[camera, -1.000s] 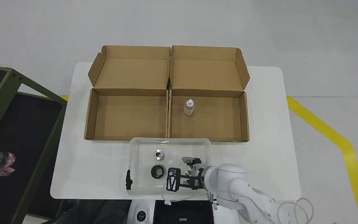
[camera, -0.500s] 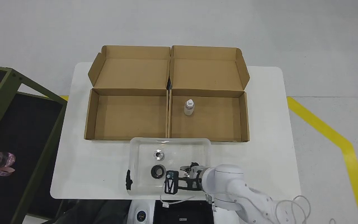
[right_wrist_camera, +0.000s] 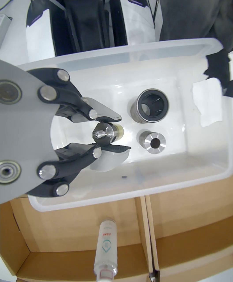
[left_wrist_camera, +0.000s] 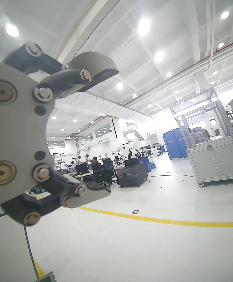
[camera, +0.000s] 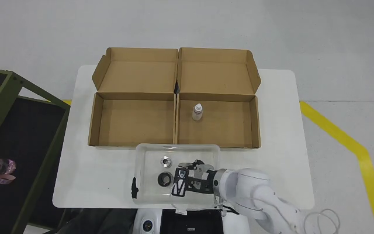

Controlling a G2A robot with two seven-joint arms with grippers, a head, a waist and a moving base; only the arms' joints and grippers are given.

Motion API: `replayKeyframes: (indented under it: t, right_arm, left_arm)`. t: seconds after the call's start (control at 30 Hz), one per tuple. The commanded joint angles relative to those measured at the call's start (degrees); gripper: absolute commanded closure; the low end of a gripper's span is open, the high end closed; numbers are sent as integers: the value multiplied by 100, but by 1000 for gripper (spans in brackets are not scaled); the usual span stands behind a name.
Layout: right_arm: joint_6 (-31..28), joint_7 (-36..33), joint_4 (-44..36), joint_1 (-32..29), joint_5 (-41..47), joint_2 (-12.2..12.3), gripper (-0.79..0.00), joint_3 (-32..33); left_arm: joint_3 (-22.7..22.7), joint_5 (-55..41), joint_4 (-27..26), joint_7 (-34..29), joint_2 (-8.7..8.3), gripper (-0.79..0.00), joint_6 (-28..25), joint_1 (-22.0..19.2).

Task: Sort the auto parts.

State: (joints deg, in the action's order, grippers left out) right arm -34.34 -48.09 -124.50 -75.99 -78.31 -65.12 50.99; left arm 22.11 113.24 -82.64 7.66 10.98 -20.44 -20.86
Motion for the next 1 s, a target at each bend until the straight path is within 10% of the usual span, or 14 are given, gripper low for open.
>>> replayKeyframes:
  t: [0.0,0.43,0.97]
  right_arm:
    - [10,283,-112,-51,-71,16,0,73]
    - [-184,2479,-253,-197,-510,110,0,609]
    - [21,3211,-307,-461,-97,192,0,1396]
  left_arm:
    - [0,0,0,0,0,-785,0,0]
    - [0,0,0,0,0,-785,0,0]
    - [0,0,0,0,0,-785,0,0]
